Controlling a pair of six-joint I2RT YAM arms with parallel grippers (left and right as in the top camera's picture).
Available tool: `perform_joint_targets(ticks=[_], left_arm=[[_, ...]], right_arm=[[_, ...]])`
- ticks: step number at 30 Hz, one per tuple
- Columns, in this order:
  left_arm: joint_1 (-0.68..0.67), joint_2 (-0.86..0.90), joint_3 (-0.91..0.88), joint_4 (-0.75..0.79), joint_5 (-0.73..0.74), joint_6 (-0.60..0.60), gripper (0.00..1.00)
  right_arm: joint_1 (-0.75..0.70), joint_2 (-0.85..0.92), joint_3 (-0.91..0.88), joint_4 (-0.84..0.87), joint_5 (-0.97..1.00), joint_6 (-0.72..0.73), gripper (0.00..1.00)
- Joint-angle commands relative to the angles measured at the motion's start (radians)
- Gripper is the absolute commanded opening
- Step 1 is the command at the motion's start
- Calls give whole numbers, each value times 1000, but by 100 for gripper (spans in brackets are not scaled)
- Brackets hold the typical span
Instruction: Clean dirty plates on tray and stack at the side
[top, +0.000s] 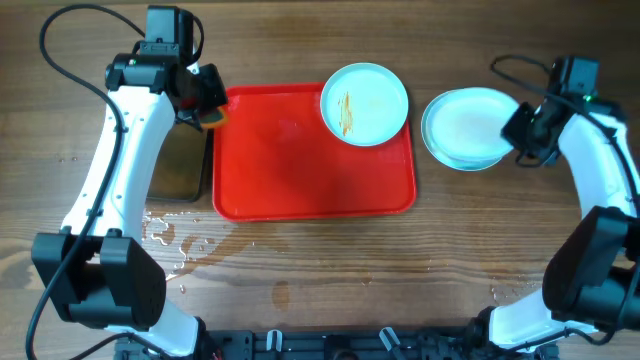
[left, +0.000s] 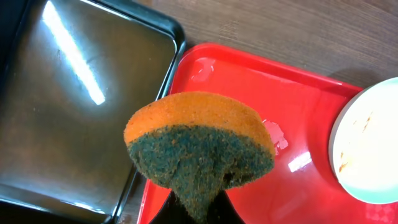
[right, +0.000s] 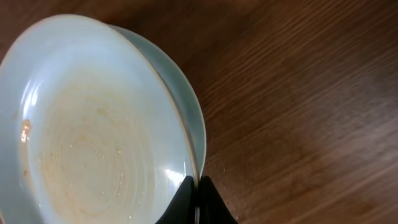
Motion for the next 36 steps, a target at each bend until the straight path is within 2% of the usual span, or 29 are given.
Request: perform_joint_targets(ticks=[1,5,6,7,9,11,17,20,23,25,28,32,33,36], left_arm=[[2,9,-5,10,12,-10,4],[2,9,-5,10,12,-10,4],[2,9,-5,10,12,-10,4],[2,9,-5,10,12,-10,4],[2,9,-5,11,12,-10,4],[2,9,-5,14,12,-10,4],[2,9,-5,18,12,-32,4],[2,9,-5,18,12,-32,4],[2,9,-5,18,12,-32,4],[2,9,-5,18,12,-32,4],[2,9,-5,18,12,-32,4],[1,9,-5,18,12,-32,4],[1,9,-5,18,12,-32,4],[1,9,-5,18,12,-32,4]], right_arm=[[1,8,-48,78,-26,42,22],[2,7,-51,120,-74,38,63],[4,7,-50,138,-145,21,76],[9,7,-48,160,-235,-14,84],[38,7,-31,203,-383,-33,87],[101,7,-5,222,-399,-39,87],[371,25,24,279,-233,26,82],[463,106,83,224,-138,83,76],[499,177,106,197,-126,127,71],[504,214,106,195,-126,154,60],[504,277,106,185,-138,174,33],[506,326,106,189,-224,173,8],[510,332,106,185,-259,169,5],[546,329,106,140,-310,115,4]])
